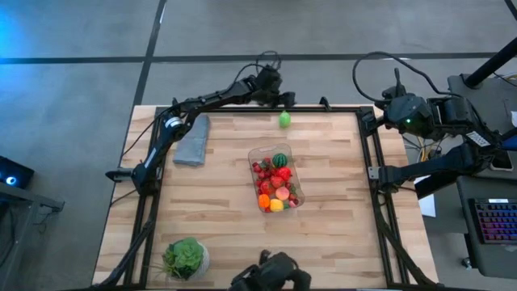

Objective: Pick and placing Produce into tupperware
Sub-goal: Put the green melon into the transparent bin

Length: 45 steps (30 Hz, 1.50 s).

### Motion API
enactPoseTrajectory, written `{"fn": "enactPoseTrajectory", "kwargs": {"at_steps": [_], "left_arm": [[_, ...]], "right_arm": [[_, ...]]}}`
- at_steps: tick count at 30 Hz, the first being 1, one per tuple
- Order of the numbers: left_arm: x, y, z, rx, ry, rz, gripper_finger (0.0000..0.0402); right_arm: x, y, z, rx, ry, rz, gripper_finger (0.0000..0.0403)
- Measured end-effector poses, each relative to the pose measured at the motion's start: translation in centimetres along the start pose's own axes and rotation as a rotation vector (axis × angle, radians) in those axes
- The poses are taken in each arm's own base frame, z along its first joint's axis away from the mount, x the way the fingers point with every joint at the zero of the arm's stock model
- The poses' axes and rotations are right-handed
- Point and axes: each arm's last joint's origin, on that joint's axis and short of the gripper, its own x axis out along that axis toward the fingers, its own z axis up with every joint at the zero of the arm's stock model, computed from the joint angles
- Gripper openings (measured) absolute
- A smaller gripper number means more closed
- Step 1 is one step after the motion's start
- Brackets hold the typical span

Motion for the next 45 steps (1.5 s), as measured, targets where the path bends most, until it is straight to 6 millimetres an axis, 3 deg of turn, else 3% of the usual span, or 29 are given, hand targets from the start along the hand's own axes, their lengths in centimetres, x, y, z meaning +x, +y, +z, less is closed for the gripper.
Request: {"fn": "enactPoseTrajectory", "kwargs": {"at_steps": [6,12,17,21,26,31,38,45], "left_arm": [[0.0,2.2,-2.1,-0.003,0.164,0.209,0.0276],[-1.8,1.2,-1.7,0.08,0.187,0.201,0.0276],[-5.6,-0.6,-0.5,0.173,0.161,0.239,0.0276],[-9.1,-1.2,-0.5,0.262,0.209,0.364,0.0276],[-13.8,-1.3,-1.6,0.343,0.235,0.558,0.0276],[-18.8,-1.1,-3.6,0.338,0.137,0.551,0.0276],[-24.2,0.5,-7.5,0.267,-0.112,0.42,0.0276],[-25.9,2.7,-10.6,0.203,-0.195,0.37,0.0276]], "right_arm": [[0.2,0.1,0.0,0.041,-0.018,-0.022,0.0354],[2.9,2.3,-0.4,0.08,0.02,-0.025,0.0354],[9.6,3.9,-0.2,0.108,0.232,-0.057,0.0354],[15.9,2.0,1.4,0.127,0.313,-0.073,0.0352],[24.2,-0.4,2.9,0.287,0.388,0.139,0.0353],[31.1,0.2,2.0,0.301,0.528,0.172,0.0352],[36.8,2.7,2.2,0.239,0.592,0.183,0.0352],[40.8,3.2,2.1,0.233,0.723,0.115,0.0352]]}}
